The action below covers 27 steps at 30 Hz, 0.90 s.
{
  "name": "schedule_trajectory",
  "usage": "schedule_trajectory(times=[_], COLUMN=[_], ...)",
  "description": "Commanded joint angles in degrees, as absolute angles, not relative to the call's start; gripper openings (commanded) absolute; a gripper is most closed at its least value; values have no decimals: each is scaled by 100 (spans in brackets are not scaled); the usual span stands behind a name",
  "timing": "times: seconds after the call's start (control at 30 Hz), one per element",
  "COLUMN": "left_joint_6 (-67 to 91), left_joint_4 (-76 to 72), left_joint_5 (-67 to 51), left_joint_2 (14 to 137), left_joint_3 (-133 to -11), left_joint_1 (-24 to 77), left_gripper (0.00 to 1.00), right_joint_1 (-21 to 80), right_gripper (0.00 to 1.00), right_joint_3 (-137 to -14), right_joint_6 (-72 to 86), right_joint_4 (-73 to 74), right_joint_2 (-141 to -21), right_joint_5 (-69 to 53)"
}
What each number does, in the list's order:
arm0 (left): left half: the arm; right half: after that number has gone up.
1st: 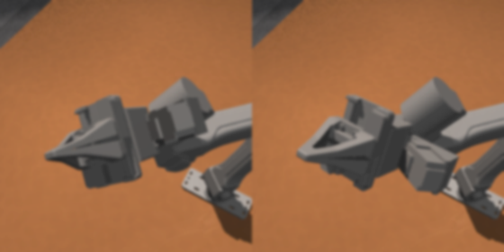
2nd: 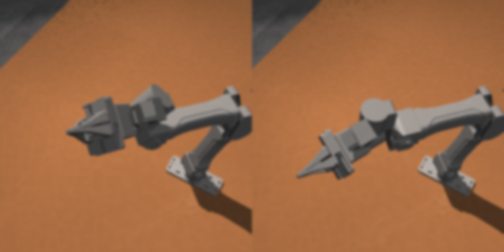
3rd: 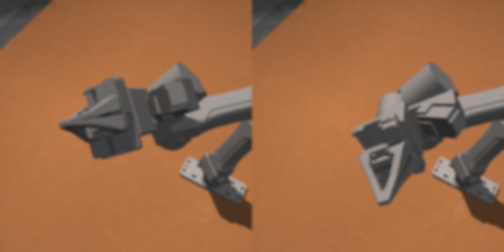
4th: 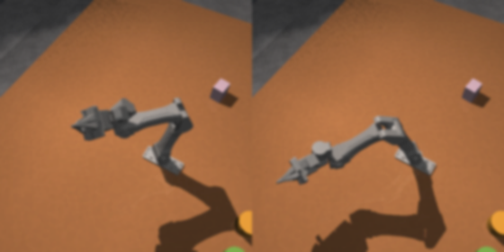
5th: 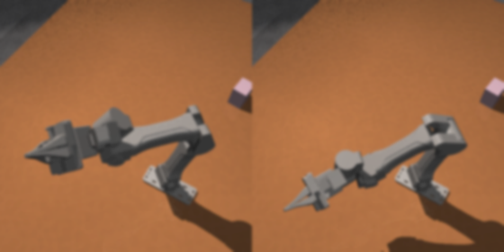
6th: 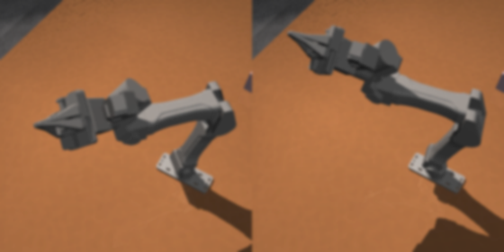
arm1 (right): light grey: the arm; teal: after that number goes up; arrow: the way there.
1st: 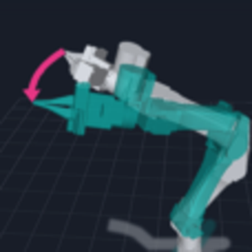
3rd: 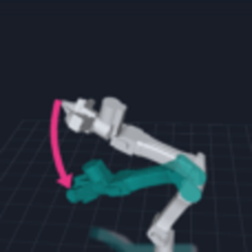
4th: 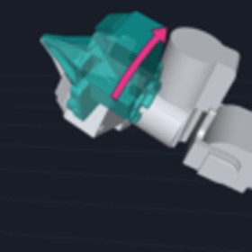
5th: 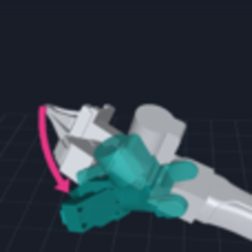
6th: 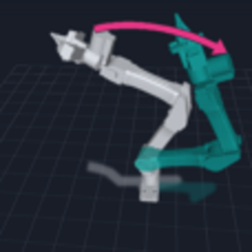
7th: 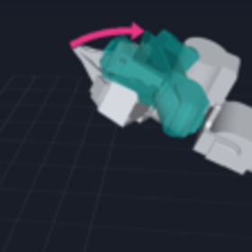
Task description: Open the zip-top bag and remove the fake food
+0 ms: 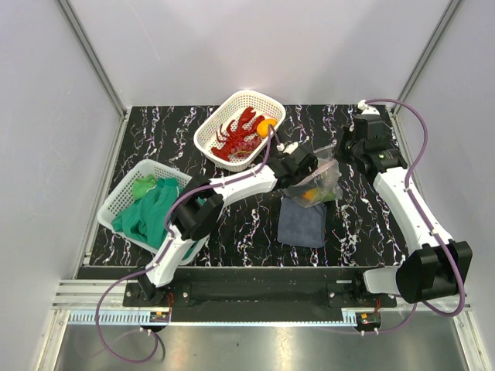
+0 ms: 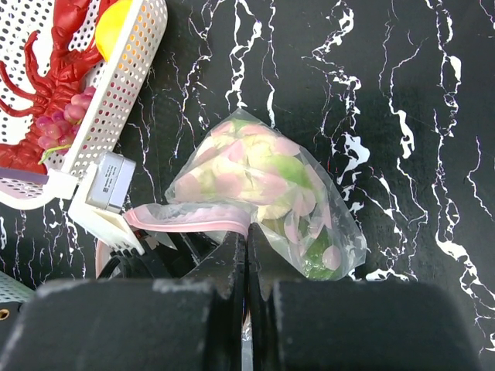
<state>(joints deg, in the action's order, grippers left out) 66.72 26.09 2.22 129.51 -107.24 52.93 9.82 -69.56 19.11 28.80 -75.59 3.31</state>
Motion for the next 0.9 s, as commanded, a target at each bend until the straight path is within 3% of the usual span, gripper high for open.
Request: schedule_trajectory(times=[0.0, 0.13, 0.53, 0.67, 0.8, 0.87], left_joint_6=[6425, 6460, 6311, 6250, 5512, 5336], left_joint_4=[3339, 3322, 2770, 1936, -152, -247], left_joint_5=[694, 791, 1028, 766, 738, 817], left_joint_2=[13306, 13447, 13685, 13492, 12737, 12499], left_joint_3=[-10959, -11047, -11093, -10417, -8908, -8807], left_joint_1=[5194, 5115, 4852, 4790, 4843, 4852], left_gripper=[76, 80, 77, 79, 81, 80], right_joint_1=[879, 879, 879, 879, 879, 879], right_gripper=[0, 0, 0, 0, 0, 0], right_joint_3=[-7084, -7110, -7207, -7260, -7260, -7260], right_joint_6=[1758, 1740, 1889, 1881, 1793, 1784], right_joint_4=[2426, 2417, 2417, 2426, 2435, 2435], right_joint_2=[-7286, -7321, -7392, -7435, -7453, -7462], right_joint_5=[817, 852, 589, 589, 729, 773])
